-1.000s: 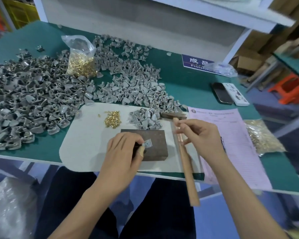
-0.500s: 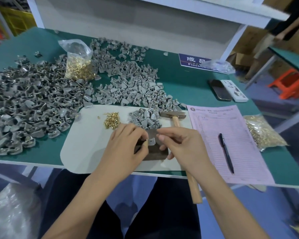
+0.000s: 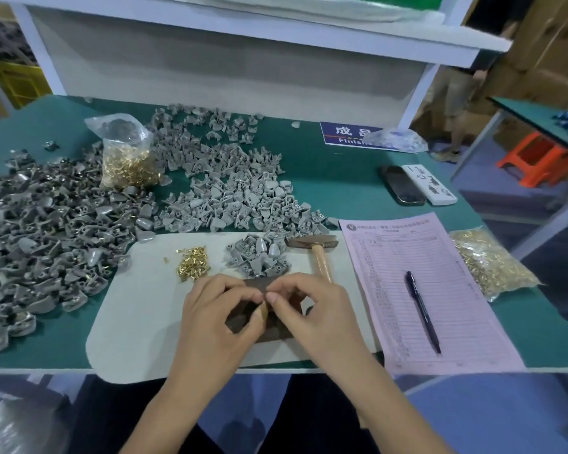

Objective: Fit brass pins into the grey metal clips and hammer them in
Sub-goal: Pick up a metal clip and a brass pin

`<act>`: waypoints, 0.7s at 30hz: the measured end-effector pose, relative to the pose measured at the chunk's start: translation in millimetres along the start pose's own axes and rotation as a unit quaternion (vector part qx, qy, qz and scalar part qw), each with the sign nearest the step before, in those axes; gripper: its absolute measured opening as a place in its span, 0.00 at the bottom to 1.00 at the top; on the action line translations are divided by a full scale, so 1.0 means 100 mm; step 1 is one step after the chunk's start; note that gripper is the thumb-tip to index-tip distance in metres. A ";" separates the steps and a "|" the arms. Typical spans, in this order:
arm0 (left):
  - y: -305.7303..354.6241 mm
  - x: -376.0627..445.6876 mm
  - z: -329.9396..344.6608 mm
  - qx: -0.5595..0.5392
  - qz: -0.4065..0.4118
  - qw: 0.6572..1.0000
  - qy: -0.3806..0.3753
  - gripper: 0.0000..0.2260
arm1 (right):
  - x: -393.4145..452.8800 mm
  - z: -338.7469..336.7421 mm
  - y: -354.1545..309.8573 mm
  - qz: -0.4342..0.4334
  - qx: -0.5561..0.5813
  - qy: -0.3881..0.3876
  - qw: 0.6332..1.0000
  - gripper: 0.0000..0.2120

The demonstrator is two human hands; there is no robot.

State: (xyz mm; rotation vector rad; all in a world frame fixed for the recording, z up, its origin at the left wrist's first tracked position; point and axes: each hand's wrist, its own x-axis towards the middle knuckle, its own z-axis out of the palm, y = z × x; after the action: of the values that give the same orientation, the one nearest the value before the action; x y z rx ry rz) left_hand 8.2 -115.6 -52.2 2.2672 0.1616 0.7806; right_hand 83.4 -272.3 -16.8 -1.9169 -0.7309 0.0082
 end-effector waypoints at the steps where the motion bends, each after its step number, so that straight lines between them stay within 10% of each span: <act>1: 0.00 0.00 0.00 -0.001 0.000 1.000 -0.003 0.06 | 0.00 0.00 0.02 -0.008 -0.007 -0.006 1.000 0.05; 21: 0.09 0.01 -0.04 0.007 -0.019 0.999 -0.025 0.04 | 0.02 -0.12 0.01 0.046 -0.004 -0.049 0.998 0.06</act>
State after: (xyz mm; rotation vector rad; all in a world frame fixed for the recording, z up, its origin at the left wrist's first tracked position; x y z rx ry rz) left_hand 5.9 -119.4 -44.0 2.2887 0.1873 0.7044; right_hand 90.0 -281.6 -11.5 -1.9664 -0.7079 0.1569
